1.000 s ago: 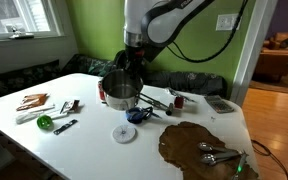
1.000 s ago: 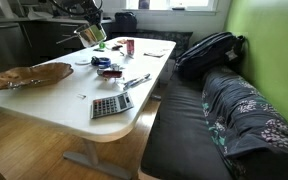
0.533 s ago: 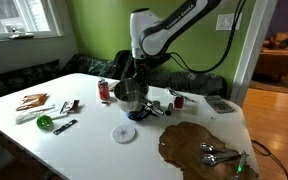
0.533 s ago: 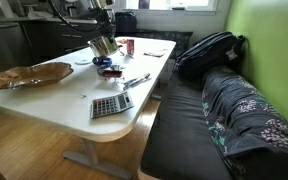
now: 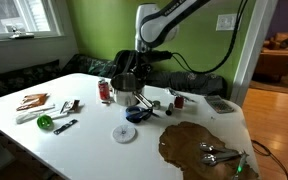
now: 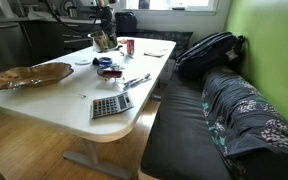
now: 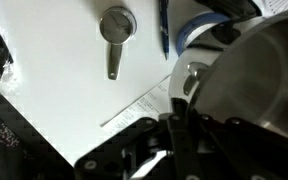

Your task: Pour the content in the pot on the table

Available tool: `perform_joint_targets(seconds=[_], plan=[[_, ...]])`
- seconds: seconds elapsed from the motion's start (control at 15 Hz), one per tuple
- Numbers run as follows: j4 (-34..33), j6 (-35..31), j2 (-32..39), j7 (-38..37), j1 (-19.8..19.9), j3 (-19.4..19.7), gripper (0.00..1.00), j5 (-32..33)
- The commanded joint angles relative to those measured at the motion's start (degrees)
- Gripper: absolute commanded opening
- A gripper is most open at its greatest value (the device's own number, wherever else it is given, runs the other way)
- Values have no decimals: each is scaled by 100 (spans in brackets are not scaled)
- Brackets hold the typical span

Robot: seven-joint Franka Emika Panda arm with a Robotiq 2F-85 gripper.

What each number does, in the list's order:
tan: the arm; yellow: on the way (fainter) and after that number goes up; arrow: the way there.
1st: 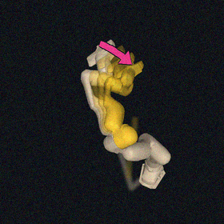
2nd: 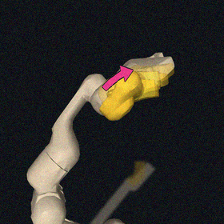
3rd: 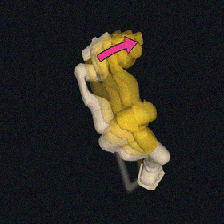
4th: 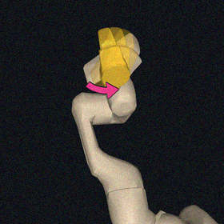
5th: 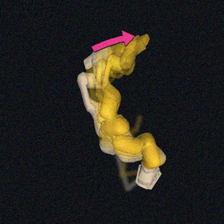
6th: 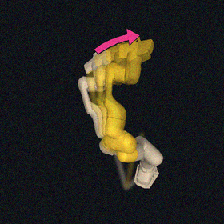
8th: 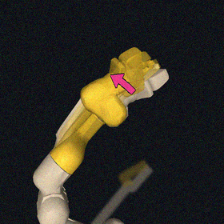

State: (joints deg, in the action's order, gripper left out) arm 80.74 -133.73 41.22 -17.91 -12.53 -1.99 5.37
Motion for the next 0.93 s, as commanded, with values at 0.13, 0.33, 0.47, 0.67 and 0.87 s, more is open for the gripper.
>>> perform_joint_targets(seconds=[0.13, 0.33, 0.47, 0.67, 0.87], plan=[[-236, -30, -14, -834, 235, 446, 1, -453], [-147, 23, -34, -584, 306, 445, 1, -410], [-682, 499, 302, -841, 406, 363, 1, -733], [-1440, 1218, 746, -1184, 633, 346, 1, -1174], [-2298, 1826, 1255, -1725, 793, 435, 1, -1437]])
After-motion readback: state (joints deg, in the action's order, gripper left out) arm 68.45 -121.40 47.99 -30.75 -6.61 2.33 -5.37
